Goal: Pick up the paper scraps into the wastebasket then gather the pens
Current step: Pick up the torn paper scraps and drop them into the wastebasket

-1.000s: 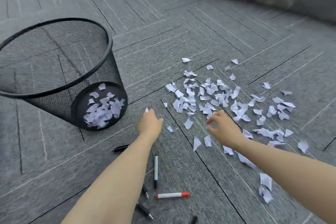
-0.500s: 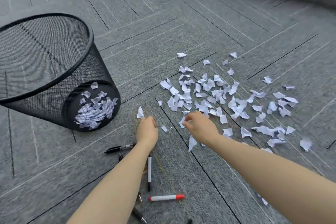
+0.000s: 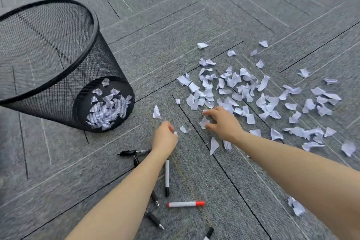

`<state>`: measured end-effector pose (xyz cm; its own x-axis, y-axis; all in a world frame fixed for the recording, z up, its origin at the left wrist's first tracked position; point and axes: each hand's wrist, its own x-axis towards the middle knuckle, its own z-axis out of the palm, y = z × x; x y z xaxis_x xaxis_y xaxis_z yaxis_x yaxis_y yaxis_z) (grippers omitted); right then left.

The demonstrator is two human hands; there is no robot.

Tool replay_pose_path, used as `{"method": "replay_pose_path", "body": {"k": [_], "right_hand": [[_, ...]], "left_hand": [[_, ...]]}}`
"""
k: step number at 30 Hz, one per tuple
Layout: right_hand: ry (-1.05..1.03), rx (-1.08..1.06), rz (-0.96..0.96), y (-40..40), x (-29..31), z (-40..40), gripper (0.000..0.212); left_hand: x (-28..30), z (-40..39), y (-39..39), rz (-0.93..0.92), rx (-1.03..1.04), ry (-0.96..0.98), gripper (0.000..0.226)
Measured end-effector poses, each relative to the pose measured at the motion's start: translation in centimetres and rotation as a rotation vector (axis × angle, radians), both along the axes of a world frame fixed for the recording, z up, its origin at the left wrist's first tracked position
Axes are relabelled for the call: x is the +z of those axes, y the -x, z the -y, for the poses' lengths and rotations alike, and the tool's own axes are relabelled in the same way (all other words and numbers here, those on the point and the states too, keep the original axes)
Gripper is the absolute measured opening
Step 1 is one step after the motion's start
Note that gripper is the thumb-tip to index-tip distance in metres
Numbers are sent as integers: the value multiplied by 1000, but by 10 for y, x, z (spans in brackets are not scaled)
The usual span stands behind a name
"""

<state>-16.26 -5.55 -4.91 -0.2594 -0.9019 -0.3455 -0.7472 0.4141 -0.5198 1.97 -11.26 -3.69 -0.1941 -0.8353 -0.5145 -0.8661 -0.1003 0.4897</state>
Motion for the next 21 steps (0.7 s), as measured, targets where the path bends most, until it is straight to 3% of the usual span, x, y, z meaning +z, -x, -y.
{"method": "replay_pose_path", "body": {"k": [3, 7, 13, 16, 21], "right_hand": [[11, -18, -4, 1, -4, 1, 33], [10, -35, -56, -2, -4, 4, 13], [53, -243, 232, 10, 3, -1, 2], [92, -322, 349, 23, 5, -15, 12], [23, -235, 368, 30, 14, -49, 7]], "left_hand": [[7, 2, 17, -113, -89, 20, 16], [8, -1, 30, -49, -272, 30, 24], [-5, 7, 23, 55, -292, 77, 4], [-9, 6, 23, 59, -293, 119, 6], [-11, 2, 22, 58, -331, 194, 10]]}}
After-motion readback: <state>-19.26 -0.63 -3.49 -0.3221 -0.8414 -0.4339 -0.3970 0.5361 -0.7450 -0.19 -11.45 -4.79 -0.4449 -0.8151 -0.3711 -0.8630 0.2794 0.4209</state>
